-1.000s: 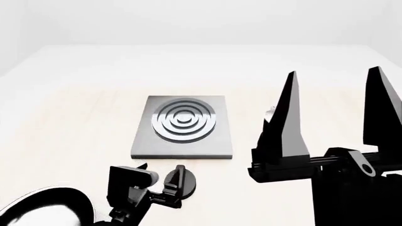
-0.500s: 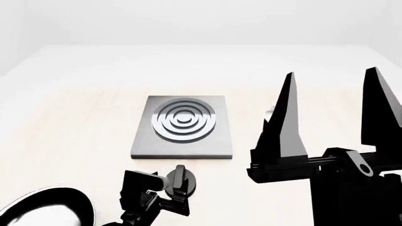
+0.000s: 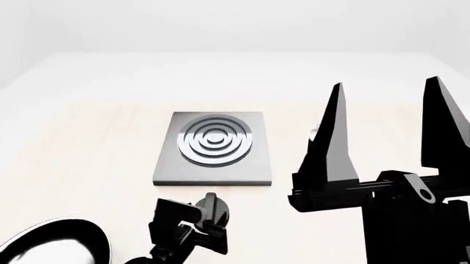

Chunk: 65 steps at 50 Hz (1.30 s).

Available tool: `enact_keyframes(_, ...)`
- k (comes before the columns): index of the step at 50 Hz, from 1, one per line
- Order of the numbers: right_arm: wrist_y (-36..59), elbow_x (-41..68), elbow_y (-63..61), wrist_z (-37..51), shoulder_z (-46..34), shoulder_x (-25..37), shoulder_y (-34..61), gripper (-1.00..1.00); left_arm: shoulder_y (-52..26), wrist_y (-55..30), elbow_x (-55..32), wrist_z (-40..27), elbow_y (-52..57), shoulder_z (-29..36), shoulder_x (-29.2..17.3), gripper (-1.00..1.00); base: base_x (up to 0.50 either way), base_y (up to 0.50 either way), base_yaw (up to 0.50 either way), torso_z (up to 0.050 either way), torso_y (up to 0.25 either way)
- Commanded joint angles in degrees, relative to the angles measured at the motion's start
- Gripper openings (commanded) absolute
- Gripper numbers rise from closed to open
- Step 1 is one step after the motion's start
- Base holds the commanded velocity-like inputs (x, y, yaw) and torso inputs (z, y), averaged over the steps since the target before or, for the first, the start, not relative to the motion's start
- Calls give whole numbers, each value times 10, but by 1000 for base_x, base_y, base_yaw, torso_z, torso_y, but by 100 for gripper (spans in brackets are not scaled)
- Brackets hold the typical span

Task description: Turn on the stove and put the moka pot on it.

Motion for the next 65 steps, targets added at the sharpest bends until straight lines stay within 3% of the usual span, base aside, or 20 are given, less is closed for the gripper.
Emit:
enact_keyframes(1, 1, 3, 0, 3, -1, 3, 3, 100, -7, 8, -3, 2, -19, 13, 2, 100, 0, 0, 0, 0, 0)
enact_keyframes(65, 3, 17, -6, 25, -10, 21, 12, 100, -30, 44, -30, 3, -111, 53, 5, 100, 0, 0, 0, 0, 0)
